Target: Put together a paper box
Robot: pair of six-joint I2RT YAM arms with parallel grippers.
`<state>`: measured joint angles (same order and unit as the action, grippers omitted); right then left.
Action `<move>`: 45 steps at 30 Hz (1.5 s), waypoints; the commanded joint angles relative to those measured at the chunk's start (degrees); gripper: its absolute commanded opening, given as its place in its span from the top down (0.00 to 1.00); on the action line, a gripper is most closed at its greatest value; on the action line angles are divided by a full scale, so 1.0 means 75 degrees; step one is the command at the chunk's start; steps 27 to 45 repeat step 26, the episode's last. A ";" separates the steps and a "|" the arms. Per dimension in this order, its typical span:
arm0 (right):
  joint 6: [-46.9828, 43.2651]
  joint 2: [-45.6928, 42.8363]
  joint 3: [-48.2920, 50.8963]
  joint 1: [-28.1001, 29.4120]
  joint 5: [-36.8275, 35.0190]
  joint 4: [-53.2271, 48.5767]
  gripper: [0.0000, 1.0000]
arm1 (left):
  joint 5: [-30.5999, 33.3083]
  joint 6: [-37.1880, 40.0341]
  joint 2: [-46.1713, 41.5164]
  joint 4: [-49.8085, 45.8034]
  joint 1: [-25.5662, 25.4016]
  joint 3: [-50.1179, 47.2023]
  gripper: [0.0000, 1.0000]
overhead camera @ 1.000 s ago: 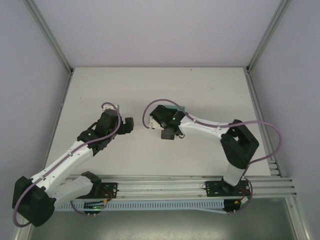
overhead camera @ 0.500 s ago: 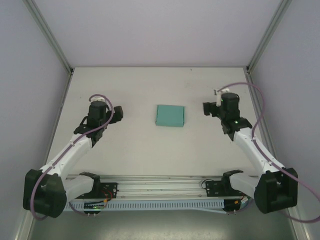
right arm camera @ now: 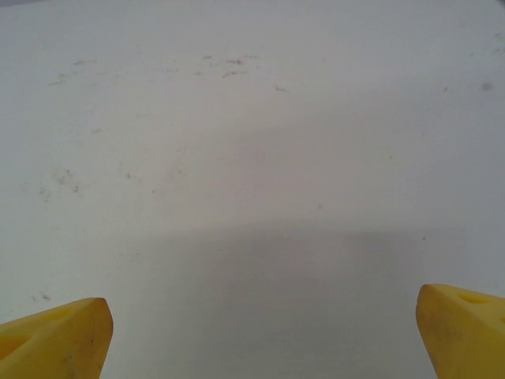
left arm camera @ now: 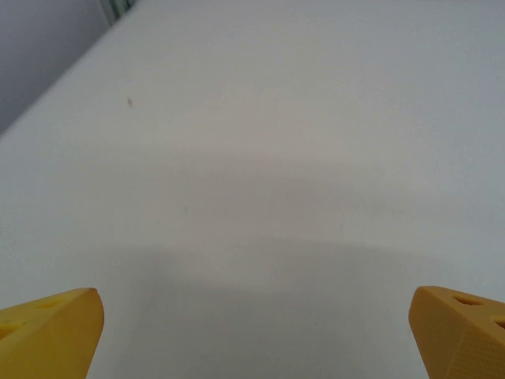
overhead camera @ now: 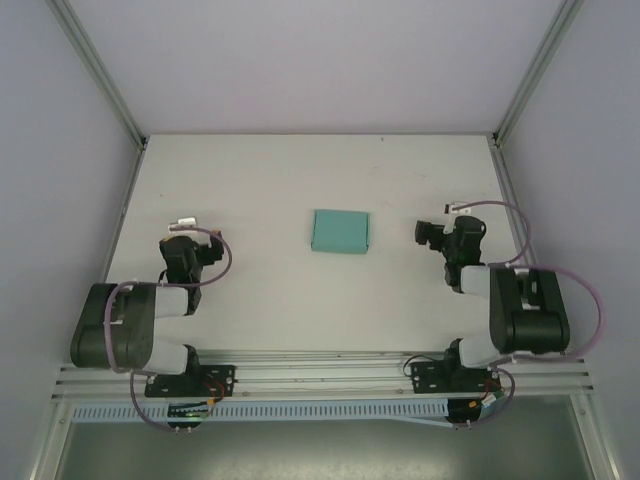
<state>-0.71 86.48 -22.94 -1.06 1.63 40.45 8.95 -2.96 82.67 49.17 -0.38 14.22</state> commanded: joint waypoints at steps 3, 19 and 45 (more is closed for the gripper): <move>0.0523 0.0354 0.0272 -0.0476 0.0531 0.1778 0.01 | -0.1500 0.0296 0.0277 0.1043 0.0357 0.0549 0.01; 0.0399 0.0317 0.0139 -0.0181 -0.0159 0.1433 0.01 | -0.1421 0.0348 0.0566 0.1753 0.0356 0.0350 0.01; 0.0402 0.0314 0.0143 -0.0187 -0.0159 0.1438 0.01 | -0.1410 0.0350 0.0567 0.1776 0.0345 0.0354 0.01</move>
